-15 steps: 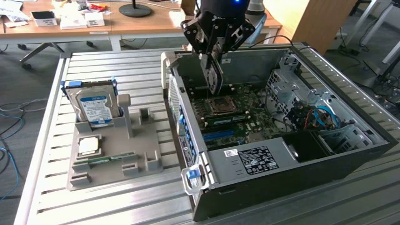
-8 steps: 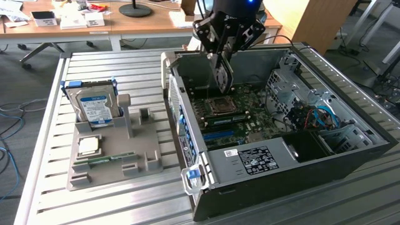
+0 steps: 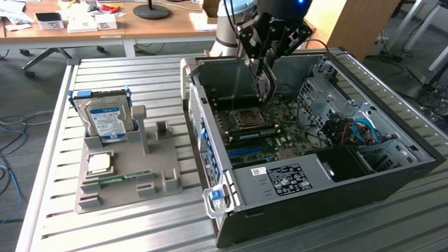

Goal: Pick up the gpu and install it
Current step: 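Pick up the gpu and move the gpu toward the slot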

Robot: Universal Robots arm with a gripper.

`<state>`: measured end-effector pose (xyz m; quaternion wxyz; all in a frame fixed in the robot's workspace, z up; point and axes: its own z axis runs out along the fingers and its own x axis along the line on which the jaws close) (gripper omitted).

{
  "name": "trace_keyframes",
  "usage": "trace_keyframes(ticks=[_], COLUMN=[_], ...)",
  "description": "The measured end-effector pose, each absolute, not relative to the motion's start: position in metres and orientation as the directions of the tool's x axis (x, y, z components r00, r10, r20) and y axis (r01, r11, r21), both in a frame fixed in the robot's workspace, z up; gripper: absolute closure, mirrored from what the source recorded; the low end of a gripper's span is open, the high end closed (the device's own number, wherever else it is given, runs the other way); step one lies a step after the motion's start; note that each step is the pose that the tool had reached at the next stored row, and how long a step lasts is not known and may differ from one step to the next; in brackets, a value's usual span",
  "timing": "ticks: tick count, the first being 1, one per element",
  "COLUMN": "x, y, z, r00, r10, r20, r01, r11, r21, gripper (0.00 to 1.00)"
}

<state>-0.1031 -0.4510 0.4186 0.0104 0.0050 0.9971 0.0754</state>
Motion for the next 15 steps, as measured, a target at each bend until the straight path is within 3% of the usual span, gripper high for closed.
trace_keyframes(ticks=[15], x=[-0.075], y=[-0.451], z=[0.419], r00=[-1.0], r10=[0.012], r20=[-0.02], r01=[0.009], r11=[0.989], r21=[0.151], gripper=[0.73])
